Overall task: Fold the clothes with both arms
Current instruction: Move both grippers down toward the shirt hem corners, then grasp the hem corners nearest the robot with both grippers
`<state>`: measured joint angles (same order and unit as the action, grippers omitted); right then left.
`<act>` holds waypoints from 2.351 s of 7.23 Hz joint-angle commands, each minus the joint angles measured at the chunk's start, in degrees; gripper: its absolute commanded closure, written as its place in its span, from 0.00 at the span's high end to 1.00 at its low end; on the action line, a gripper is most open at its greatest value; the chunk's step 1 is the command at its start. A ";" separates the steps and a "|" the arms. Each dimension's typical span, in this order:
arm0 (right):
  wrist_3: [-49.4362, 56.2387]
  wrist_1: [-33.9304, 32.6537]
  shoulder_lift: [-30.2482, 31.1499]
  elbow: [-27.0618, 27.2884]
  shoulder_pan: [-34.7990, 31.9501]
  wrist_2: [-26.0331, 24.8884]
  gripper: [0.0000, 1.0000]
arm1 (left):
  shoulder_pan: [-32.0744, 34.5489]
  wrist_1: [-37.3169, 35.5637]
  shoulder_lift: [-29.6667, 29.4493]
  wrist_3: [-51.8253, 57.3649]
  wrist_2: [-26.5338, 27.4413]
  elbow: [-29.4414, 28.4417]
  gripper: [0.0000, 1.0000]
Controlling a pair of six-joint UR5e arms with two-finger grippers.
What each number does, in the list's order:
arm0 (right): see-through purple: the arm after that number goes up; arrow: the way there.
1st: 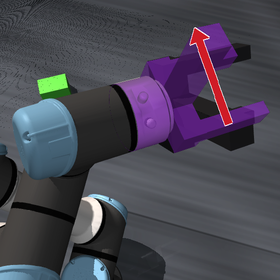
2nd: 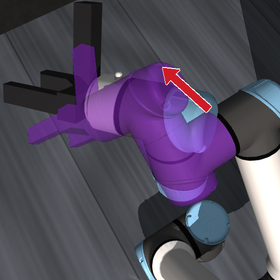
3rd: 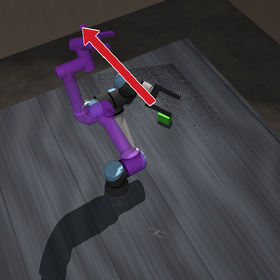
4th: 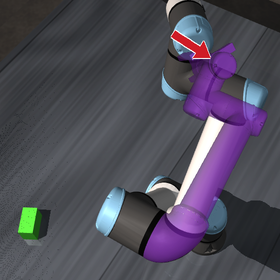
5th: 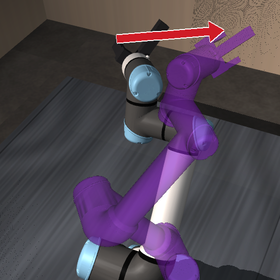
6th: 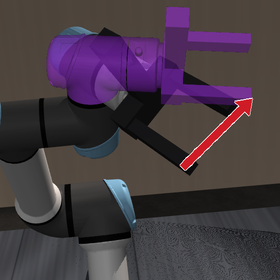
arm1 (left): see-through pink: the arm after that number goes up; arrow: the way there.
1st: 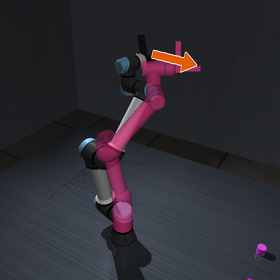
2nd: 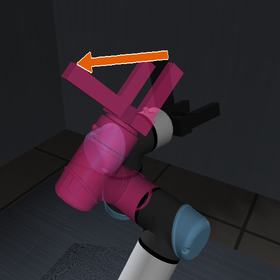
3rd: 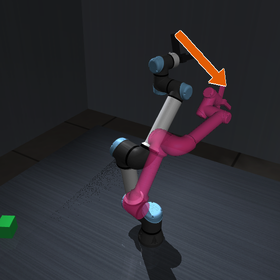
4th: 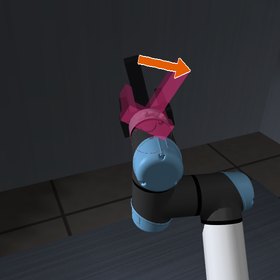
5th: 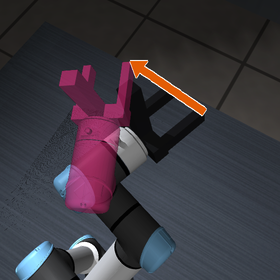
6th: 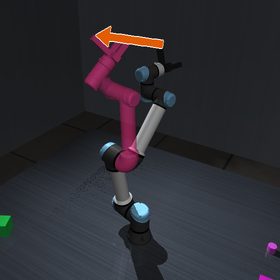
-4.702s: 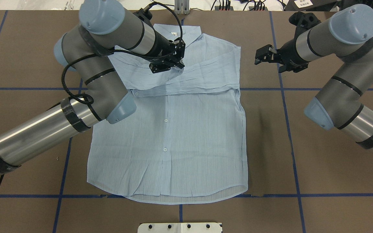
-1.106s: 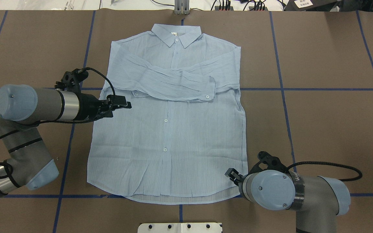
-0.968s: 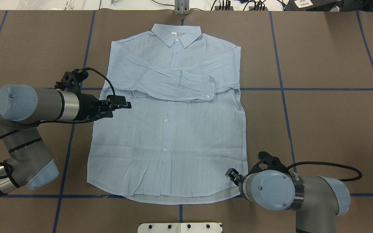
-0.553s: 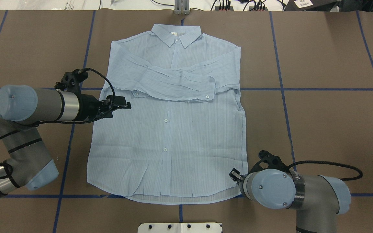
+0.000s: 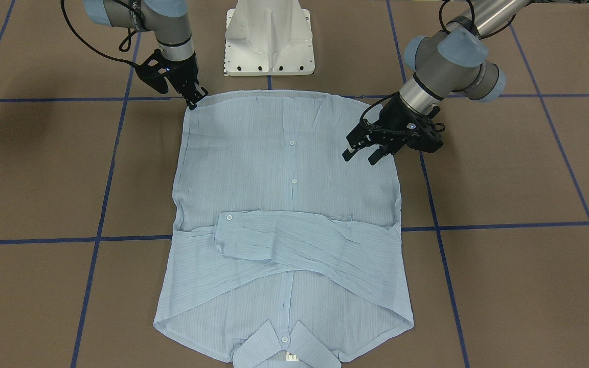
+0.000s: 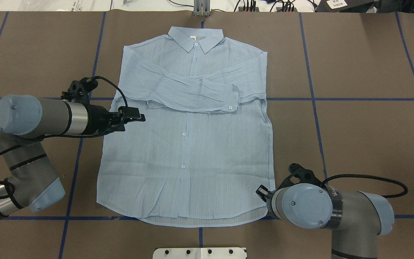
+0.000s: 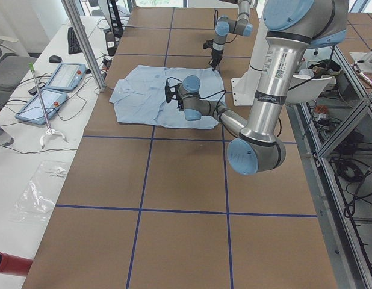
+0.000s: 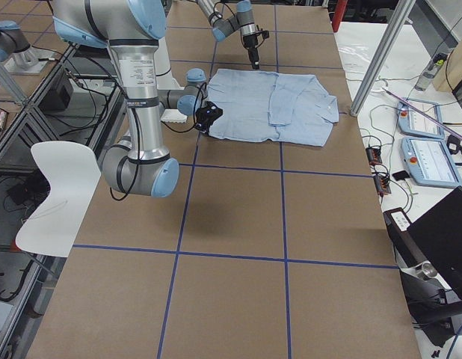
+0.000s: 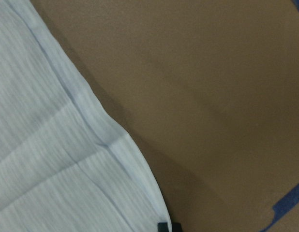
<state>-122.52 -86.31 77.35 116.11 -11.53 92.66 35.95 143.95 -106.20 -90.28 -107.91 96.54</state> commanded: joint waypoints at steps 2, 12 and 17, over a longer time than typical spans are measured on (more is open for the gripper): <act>-0.08 0.08 -0.09 0.96 0.01 -0.11 0.00 | -0.35 -4.36 5.70 -0.16 0.85 3.72 0.78; 0.27 0.44 -0.62 0.61 0.19 -0.46 0.00 | -18.46 -11.46 19.55 -15.63 10.79 15.78 0.67; 0.18 0.44 -0.62 0.61 0.28 -0.55 0.00 | -20.29 -19.92 16.55 -15.63 11.05 15.96 0.61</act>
<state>-122.27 -85.87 76.73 116.80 -11.25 92.18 16.62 125.25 -89.49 -105.88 -96.93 112.44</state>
